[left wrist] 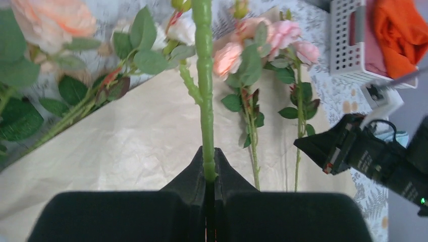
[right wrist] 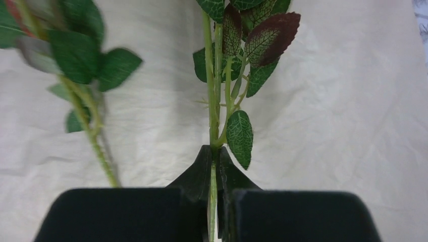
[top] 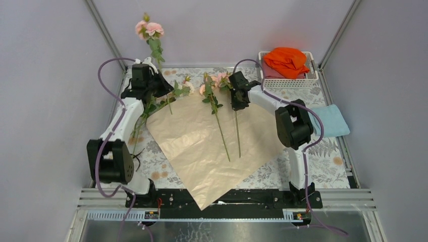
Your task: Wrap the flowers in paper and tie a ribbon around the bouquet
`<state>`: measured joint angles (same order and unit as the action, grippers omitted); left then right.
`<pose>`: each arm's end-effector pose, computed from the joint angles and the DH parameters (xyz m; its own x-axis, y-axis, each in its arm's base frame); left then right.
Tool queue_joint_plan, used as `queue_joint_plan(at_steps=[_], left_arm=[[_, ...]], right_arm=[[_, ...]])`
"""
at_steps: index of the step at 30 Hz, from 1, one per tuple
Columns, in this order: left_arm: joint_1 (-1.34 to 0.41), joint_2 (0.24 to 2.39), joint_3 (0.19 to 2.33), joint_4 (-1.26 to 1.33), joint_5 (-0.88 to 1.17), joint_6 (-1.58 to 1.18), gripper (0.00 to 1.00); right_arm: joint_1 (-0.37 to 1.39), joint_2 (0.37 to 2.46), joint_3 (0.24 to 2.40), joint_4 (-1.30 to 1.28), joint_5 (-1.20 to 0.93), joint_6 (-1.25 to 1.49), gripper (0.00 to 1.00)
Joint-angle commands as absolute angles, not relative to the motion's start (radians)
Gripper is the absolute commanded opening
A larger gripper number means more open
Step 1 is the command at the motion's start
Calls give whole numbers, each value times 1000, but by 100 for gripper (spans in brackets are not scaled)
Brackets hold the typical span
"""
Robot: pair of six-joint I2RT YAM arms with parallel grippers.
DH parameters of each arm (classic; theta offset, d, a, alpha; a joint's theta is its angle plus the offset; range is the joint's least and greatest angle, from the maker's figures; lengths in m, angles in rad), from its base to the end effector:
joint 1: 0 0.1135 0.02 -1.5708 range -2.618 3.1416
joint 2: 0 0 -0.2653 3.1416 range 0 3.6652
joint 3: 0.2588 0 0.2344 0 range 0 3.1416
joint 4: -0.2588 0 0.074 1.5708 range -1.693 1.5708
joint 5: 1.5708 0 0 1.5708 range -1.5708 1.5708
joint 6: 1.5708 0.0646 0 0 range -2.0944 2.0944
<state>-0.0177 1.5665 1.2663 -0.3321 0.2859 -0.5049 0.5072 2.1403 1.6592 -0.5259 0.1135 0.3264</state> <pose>0.3624 -0.0246 0.2887 -0.6354 -0.4529 -0.6254 -0.0719 0.8411 -0.5361 0.4105 0.2197 0.1685 -0.8376 -0.1010 -0.5369 -0.1701 0.9821 0.0807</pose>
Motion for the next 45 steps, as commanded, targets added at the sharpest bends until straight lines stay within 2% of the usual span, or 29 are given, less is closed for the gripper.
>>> queue_joint_plan(at_steps=[1, 3, 4, 7, 9, 11, 13, 16, 18, 22, 26, 29, 30, 31, 34, 35, 37, 38, 42, 43, 45], left_arm=[[-23, 1442, 1202, -196, 337, -331, 0], [-23, 1400, 1184, -193, 396, -290, 0], [-24, 1381, 1176, -197, 432, -270, 0], [-43, 1333, 1165, -236, 546, -187, 0], [-55, 1316, 1165, -282, 640, -144, 0], [-72, 1301, 1166, -324, 710, -112, 0], [-88, 1288, 1166, -352, 744, -93, 0], [-107, 1285, 1172, -377, 789, -91, 0], [-131, 1285, 1172, -384, 798, -95, 0], [-181, 1283, 1177, -394, 787, -91, 0], [-209, 1274, 1171, -400, 779, -91, 0], [-224, 1270, 1167, -410, 772, -84, 0], [-228, 1268, 1163, -413, 773, -81, 0], [-230, 1267, 1162, -419, 779, -76, 0], [-233, 1267, 1151, -437, 788, -64, 0], [-233, 1267, 1153, -454, 779, -51, 1], [-232, 1264, 1172, -513, 733, 18, 91], [-232, 1263, 1184, -551, 683, 65, 98], [-220, 1266, 1262, -691, 297, 265, 99], [-206, 1270, 1262, -709, 211, 317, 99], [-164, 1284, 1239, -701, 41, 393, 99]], right_arm=[[540, 2113, 1725, -467, 29, 371, 0], [540, 2117, 1728, -453, 4, 383, 3], [540, 2121, 1739, -464, -18, 382, 11], [540, 2113, 1783, -531, -32, 350, 50], [540, 2066, 1784, -552, -26, 328, 66], [541, 1976, 1746, -523, -77, 302, 74], [550, 1847, 1643, -391, -189, 287, 80], [556, 1652, 1400, 21, -389, 410, 87], [557, 1586, 1282, 294, -439, 557, 90], [610, 1604, 1194, 718, -460, 764, 92], [673, 1711, 1304, 799, -437, 783, 94], [681, 1790, 1381, 825, -434, 825, 92], [681, 1807, 1396, 835, -430, 841, 90], [681, 1819, 1407, 837, -421, 853, 80], [678, 1815, 1399, 819, -350, 867, 18], [675, 1803, 1384, 795, -319, 862, 2], [658, 1776, 1366, 677, -259, 833, 0], [645, 1764, 1362, 598, -234, 812, 0], [615, 1749, 1396, 119, -80, 598, 0], [616, 1768, 1436, -79, -50, 521, 0], [615, 1821, 1472, -287, -10, 443, 0]])
